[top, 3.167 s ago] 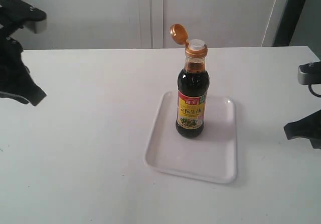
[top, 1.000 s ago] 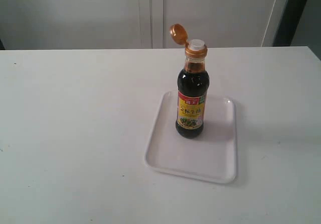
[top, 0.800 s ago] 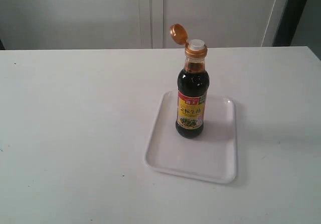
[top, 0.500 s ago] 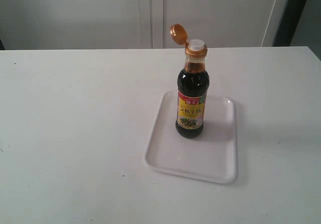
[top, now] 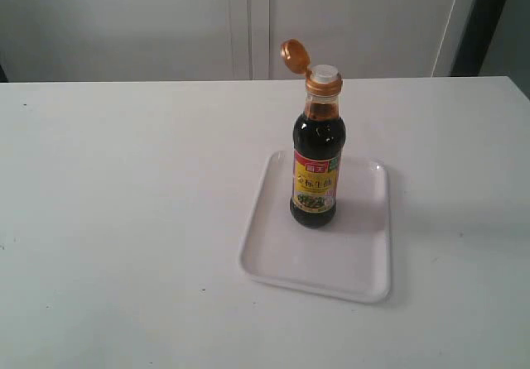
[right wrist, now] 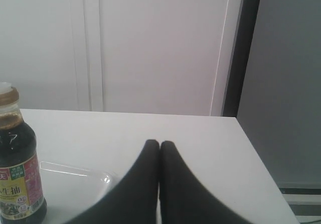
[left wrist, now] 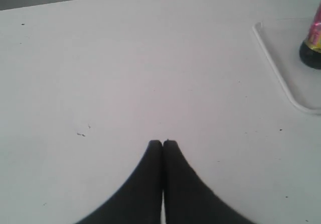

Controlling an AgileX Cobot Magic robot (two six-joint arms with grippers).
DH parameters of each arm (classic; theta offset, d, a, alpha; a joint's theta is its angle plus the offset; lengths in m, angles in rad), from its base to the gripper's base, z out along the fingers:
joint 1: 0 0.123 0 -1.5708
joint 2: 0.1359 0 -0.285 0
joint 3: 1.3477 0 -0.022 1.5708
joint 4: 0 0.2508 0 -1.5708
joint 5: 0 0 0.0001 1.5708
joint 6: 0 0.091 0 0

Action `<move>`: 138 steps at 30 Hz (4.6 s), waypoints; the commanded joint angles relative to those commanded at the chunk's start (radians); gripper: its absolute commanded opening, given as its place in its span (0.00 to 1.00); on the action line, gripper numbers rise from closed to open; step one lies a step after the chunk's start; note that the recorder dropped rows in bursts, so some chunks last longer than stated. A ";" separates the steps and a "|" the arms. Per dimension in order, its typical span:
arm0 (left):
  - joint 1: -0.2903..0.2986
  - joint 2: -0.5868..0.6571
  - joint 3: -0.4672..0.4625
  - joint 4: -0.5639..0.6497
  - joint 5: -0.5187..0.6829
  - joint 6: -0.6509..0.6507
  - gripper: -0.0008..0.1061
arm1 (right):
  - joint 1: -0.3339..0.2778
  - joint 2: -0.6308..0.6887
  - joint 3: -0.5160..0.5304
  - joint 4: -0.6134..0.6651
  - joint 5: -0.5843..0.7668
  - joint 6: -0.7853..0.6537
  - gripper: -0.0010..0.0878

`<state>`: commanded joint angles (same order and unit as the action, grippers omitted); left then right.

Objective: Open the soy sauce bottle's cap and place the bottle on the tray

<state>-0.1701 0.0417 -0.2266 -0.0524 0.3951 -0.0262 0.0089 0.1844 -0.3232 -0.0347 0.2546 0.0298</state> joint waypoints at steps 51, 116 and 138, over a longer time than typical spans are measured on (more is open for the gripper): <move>0.048 -0.042 0.227 -0.021 -0.097 -0.001 0.01 | 0.000 0.000 0.000 0.000 0.000 0.000 0.01; 0.048 -0.042 0.227 -0.021 -0.097 0.003 0.01 | 0.000 -0.184 0.323 0.042 0.075 -0.030 0.01; 0.048 -0.042 0.227 -0.021 -0.097 0.003 0.01 | 0.000 -0.184 0.323 0.042 0.083 -0.030 0.01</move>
<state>-0.1222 0.0000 0.0000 -0.0736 0.2979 -0.0230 0.0089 0.0000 0.0000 0.0071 0.3371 0.0000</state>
